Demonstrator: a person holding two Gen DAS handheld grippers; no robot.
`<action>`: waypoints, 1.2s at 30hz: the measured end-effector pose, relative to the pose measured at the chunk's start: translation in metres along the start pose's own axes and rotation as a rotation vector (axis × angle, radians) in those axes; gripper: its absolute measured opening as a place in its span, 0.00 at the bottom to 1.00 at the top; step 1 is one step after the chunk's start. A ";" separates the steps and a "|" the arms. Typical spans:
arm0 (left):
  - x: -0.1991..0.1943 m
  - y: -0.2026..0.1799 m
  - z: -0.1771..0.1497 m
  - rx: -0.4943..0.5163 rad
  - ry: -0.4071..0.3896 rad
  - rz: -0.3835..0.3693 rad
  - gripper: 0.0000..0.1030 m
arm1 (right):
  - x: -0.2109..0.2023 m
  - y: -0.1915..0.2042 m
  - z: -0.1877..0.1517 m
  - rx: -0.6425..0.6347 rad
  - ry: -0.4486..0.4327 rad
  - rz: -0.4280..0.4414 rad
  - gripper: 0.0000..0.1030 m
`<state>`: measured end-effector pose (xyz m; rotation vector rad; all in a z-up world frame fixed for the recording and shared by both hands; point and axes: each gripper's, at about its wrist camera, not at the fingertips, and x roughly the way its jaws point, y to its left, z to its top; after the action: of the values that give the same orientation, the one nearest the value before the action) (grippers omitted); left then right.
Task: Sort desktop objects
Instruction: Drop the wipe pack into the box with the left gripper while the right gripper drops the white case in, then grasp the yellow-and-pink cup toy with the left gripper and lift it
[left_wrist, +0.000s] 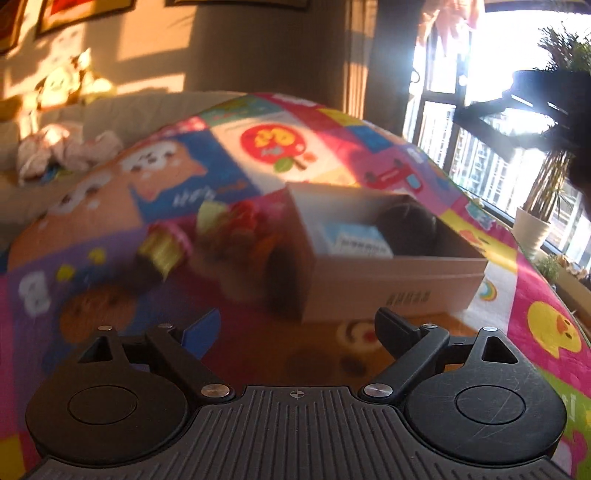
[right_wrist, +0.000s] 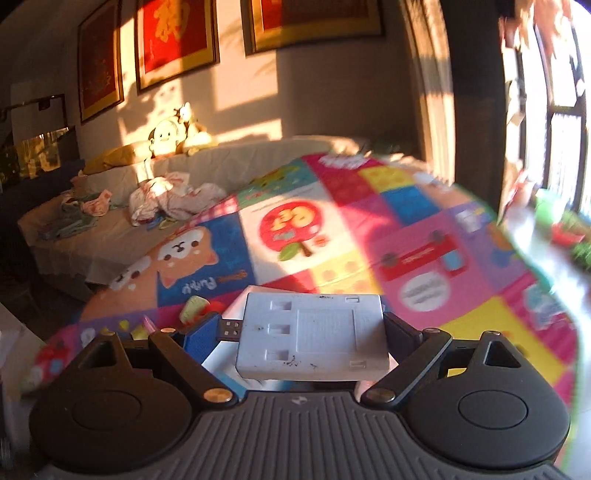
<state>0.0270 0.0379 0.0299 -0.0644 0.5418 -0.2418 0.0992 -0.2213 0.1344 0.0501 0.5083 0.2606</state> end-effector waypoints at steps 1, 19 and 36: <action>0.000 0.004 -0.001 -0.005 0.002 0.003 0.92 | 0.016 0.005 0.008 0.002 -0.004 -0.002 0.89; 0.071 0.073 0.054 0.058 0.037 0.259 0.93 | 0.041 0.067 -0.068 -0.177 0.173 0.136 0.96; 0.036 0.023 0.042 0.137 0.037 0.076 0.57 | -0.022 0.030 -0.129 -0.129 0.134 0.063 0.96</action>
<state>0.0829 0.0517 0.0447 0.0937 0.5618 -0.2059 0.0109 -0.2000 0.0351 -0.0771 0.6231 0.3595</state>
